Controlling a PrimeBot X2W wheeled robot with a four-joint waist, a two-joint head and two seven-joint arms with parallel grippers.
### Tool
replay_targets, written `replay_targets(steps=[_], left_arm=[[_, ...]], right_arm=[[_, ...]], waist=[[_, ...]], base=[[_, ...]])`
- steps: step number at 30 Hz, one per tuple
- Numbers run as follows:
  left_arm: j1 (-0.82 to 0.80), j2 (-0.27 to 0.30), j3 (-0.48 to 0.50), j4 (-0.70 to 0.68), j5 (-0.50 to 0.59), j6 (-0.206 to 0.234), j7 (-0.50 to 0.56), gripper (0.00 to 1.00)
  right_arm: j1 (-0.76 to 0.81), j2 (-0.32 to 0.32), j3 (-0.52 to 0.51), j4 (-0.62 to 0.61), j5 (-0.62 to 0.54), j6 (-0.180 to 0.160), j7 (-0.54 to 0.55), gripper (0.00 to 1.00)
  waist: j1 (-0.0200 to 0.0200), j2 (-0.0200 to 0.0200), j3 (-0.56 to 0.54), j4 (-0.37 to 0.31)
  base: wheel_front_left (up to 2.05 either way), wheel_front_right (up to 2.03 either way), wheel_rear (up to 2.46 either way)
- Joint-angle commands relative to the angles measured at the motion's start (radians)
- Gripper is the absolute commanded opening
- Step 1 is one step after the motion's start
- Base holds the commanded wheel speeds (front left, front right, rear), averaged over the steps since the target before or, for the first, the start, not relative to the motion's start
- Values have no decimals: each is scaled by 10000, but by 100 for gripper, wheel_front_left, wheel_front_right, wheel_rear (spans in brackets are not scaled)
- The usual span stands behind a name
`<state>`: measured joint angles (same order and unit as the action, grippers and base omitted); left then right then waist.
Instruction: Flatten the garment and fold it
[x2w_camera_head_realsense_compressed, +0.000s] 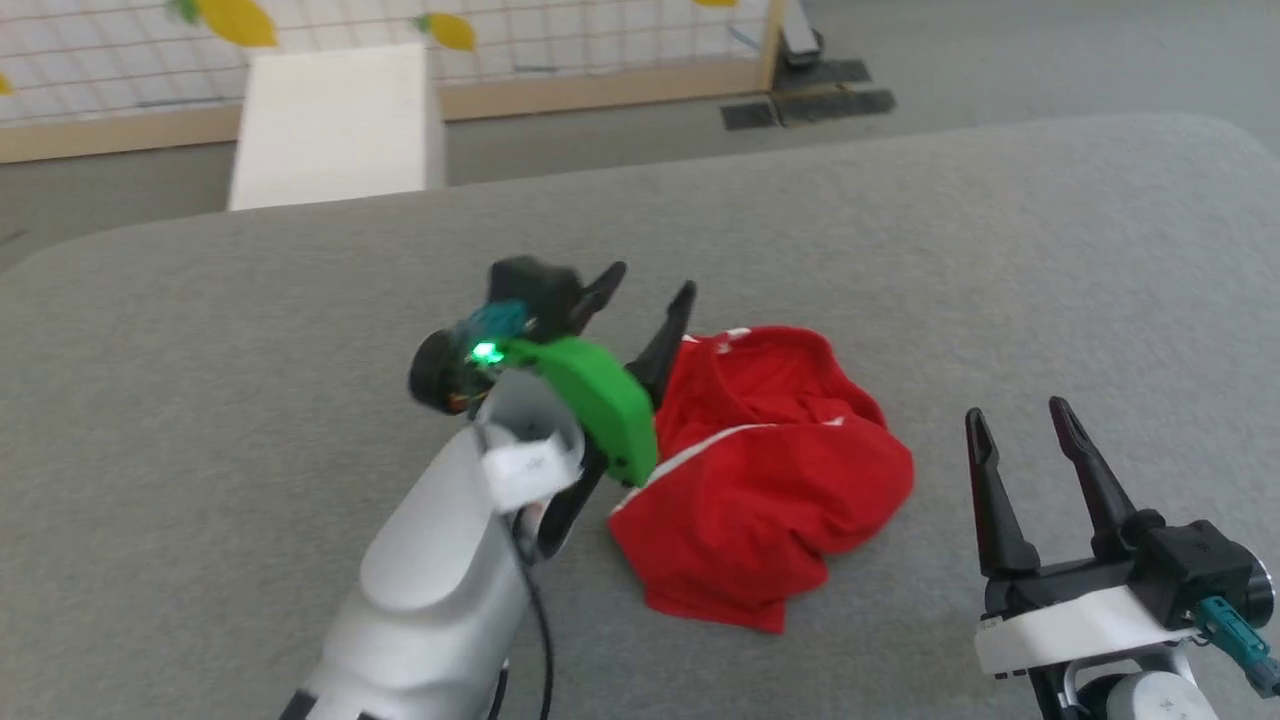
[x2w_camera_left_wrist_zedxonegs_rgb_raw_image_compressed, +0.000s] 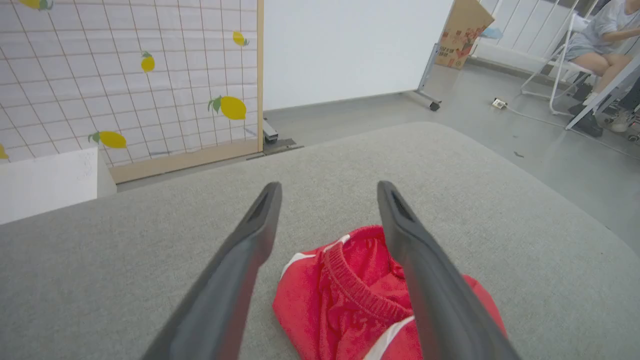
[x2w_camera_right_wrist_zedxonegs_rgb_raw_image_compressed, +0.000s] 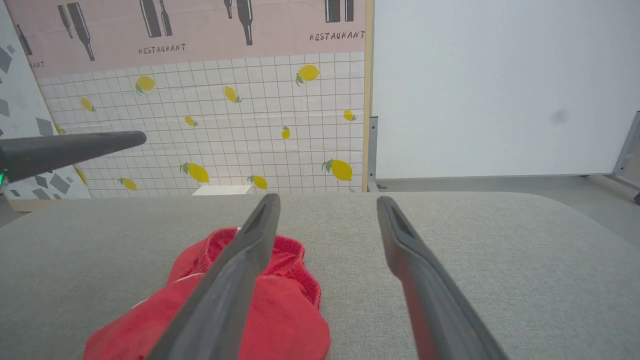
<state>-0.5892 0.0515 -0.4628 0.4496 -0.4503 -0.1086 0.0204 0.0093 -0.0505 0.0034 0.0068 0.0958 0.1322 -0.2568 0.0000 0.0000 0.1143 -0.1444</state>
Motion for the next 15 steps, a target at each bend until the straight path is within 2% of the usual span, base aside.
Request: replay_targets(steps=[1,7,11,14,15], left_arm=[[-388,-10,-271,335,-233,164,378,100],[-1234,-11,-1243,1626,-1036,906,2336,100],[-1676,-11,-1677,2489,-1038,1499,3610,100],[-1928,-12,-1929,2896,-1041,1665,4361,100],[-2004,-12,-2037,3058,-1032,1665,4702,79]], right_arm=[[-196,3,40,29,99,-15,-49,100],[-294,3,75,47,251,-15,-49,100],[-332,3,112,29,315,-15,-49,100],[-356,3,113,19,359,-15,-49,100],[-367,3,103,20,370,-15,-49,100]], waist=[[0,0,580,-713],[0,0,916,-1314],[0,0,1052,-1499],[0,0,1108,-1556],[0,0,1120,-1561]], base=[[0,0,0],[0,0,0],[0,0,0],[0,0,0],[0,0,0]])
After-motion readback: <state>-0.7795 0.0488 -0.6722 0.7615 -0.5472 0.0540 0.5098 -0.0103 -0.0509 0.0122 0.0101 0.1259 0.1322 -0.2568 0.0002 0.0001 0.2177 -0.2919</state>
